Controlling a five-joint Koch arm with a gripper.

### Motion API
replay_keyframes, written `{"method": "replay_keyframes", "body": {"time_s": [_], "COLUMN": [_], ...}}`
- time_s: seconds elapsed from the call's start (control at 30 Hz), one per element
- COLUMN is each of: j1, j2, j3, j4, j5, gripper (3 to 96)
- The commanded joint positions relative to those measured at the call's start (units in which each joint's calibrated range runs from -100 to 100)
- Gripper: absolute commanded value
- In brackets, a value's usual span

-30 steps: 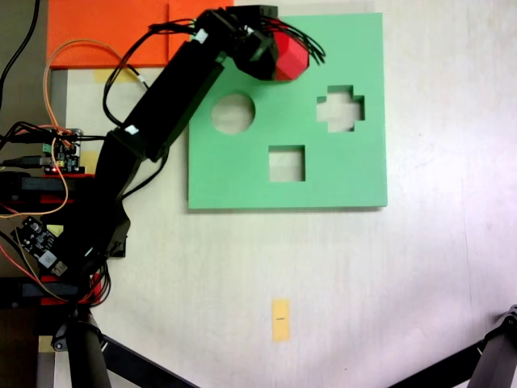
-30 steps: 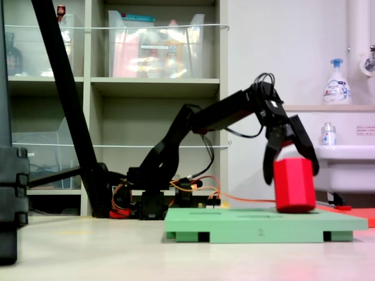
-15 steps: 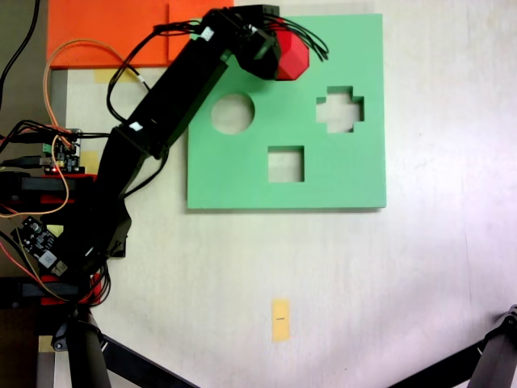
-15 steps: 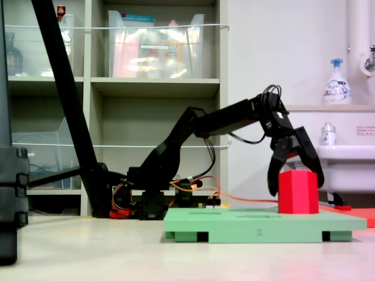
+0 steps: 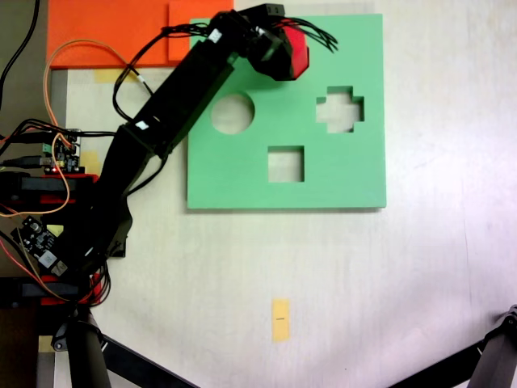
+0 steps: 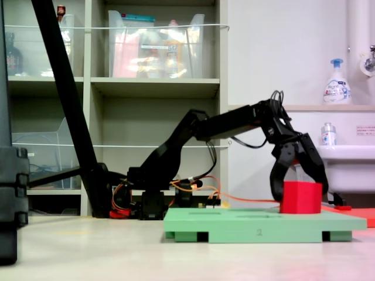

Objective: Put the octagonal pillar block into the corresponding hole

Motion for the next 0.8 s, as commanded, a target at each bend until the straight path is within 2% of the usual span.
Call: {"method": "replay_keyframes", "body": {"time_s": [0.03,0.17,0.37,0.57,0.63,0.67,0.73,0.77,0.8], "j1": [-0.20,-0.24,-0.44,-1.42,-2.64,-3.32,-5.62,-6.89,-7.67], "j2": [-0.38,-1.50,-8.20,-36.14,-47.45,-53.04,-65.33,-70.91,-75.80], "j3": [1.78,2.18,3.57,3.67,3.67,3.67,3.47,3.37,3.37], "j4": [3.36,3.46,1.92,-6.17,-6.26,-6.26,-6.75,-7.61,-7.71], "j5": [-0.29,-0.29,-0.29,-6.25,-12.21,-15.63,-26.81,-33.06,-40.44], "gripper": [70.6,95.5,95.5,95.2,94.4,91.0,72.3,66.1,64.0]}}
